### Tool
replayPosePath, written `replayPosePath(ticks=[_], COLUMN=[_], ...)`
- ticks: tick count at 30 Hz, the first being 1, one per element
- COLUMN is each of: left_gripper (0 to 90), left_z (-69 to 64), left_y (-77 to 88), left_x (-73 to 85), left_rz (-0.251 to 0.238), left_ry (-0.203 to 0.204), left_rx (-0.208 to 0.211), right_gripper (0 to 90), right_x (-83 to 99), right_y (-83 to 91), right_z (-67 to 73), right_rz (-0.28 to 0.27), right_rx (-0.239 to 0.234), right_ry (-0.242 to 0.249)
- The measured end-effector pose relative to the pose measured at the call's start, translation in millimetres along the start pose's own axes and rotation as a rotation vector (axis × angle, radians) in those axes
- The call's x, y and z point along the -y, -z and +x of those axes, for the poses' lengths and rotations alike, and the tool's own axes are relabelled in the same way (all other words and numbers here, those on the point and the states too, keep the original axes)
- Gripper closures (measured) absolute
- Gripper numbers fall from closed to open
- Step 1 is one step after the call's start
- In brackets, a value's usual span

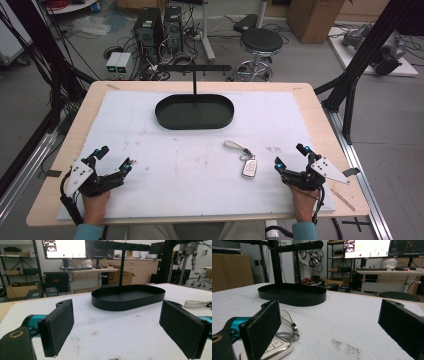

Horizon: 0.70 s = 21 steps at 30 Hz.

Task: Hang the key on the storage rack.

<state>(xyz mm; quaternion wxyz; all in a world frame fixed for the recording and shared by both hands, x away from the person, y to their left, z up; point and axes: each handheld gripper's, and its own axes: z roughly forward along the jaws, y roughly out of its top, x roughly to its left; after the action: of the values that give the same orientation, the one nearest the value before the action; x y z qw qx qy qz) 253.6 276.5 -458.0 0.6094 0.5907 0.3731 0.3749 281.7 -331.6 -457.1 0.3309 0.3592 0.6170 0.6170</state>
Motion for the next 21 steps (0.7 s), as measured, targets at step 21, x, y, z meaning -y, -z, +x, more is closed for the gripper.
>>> replayPosePath(ticks=[21], left_gripper=[12.9], left_z=[-0.2], left_y=[-0.7], left_x=[-0.3], left_rz=[0.009], left_ry=[-0.002], left_rx=[0.001], right_gripper=[3.8], right_x=[-0.6], right_y=[0.0], right_z=[-0.8], right_rz=[0.002], right_rx=[-0.01], right_ry=[-0.009])
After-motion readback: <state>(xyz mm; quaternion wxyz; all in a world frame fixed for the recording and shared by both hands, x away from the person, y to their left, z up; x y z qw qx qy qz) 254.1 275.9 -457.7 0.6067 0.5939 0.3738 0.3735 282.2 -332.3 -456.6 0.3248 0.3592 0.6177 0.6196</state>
